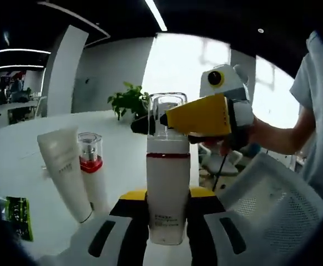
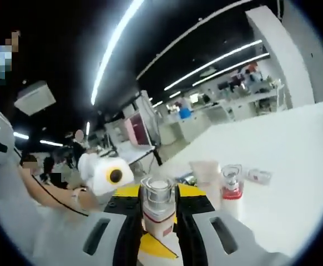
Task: Arrange the skincare products in the storage area until every visible bottle or jar stands upright without overlapping.
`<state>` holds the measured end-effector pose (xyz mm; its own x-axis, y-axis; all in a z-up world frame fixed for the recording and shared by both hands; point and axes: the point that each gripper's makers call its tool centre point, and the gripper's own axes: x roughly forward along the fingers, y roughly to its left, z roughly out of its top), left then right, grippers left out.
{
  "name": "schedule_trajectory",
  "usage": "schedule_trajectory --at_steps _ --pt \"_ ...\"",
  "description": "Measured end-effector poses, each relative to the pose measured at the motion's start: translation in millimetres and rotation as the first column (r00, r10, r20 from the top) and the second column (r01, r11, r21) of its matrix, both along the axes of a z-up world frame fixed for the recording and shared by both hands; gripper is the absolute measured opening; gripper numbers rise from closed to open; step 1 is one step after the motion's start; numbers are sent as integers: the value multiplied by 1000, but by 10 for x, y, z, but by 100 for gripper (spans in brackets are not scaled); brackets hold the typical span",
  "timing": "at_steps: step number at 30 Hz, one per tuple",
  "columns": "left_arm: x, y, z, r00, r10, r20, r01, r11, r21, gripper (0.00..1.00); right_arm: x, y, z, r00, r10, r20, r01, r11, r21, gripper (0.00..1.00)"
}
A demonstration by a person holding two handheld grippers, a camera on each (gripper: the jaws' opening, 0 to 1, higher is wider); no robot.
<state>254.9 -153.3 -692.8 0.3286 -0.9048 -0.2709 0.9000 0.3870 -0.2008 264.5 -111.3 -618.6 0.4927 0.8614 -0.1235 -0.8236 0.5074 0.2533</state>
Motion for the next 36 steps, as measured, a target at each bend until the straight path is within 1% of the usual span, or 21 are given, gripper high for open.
schedule_trajectory --at_steps 1,2,3,4,6,7,8,10,11,12,13,16,17,19,22,24,26,29,30,33,36 --pt "23 27 -42 1000 7 21 -8 999 32 25 3 21 -44 999 18 27 -17 999 -39 22" --pt "43 41 -68 999 14 36 -16 999 51 25 12 33 -71 999 23 38 -21 998 -55 22" --pt "54 45 -98 999 24 33 -26 998 62 26 18 41 -103 999 30 41 -27 997 -71 22" --pt "62 51 -112 999 29 29 -31 997 67 26 40 44 -142 997 41 59 -36 995 -94 22" --pt "104 89 -133 998 46 47 -50 995 88 27 90 20 -196 995 49 91 -38 992 -118 22" --pt "142 136 -156 996 66 54 -71 992 107 26 102 14 -219 994 54 94 -43 992 -122 22" --pt "146 141 -165 997 68 49 -73 992 107 26 126 3 -242 993 57 104 -44 992 -121 22" --pt "150 158 -188 996 83 28 -86 989 119 25 152 -4 -281 993 62 99 -49 991 -123 22" --pt "150 152 -189 996 77 34 -81 989 122 24 162 -5 -303 994 62 95 -50 991 -126 22" --pt "152 151 -194 996 78 39 -82 988 128 22 183 -24 -358 992 62 111 -44 986 -158 22" --pt "165 156 -213 995 88 43 -93 986 141 22 185 -26 -384 987 82 137 -56 982 -178 22" --pt "174 162 -281 995 88 42 -94 981 168 21 188 -12 -456 986 99 137 -76 984 -164 22" --pt "168 174 -336 995 93 31 -97 977 190 21 192 -9 -495 984 102 143 -78 983 -164 22" --pt "186 204 -399 994 99 40 -106 970 219 21 206 -11 -549 983 105 152 -79 983 -167 22" --pt "204 244 -489 994 109 31 -114 961 252 21 214 -4 -626 981 112 161 -85 982 -168 22" --pt "182 228 -513 993 116 17 -116 958 261 21 216 8 -661 980 111 164 -82 981 -174 22" --pt "192 239 -551 993 119 19 -120 954 275 20 200 21 -690 975 123 184 -88 979 -185 22" --pt "192 246 -603 992 124 6 -120 951 285 20 192 38 -749 973 130 190 -93 977 -193 22" --pt "195 260 -633 992 128 5 -124 947 297 20 178 45 -787 969 140 201 -100 975 -199 22" --pt "181 294 -717 992 123 -4 -115 939 324 20 158 59 -841 968 149 204 -105 972 -209 22" --pt "186 322 -759 993 120 -2 -112 934 340 20 138 77 -865 966 152 209 -109 973 -203 22"
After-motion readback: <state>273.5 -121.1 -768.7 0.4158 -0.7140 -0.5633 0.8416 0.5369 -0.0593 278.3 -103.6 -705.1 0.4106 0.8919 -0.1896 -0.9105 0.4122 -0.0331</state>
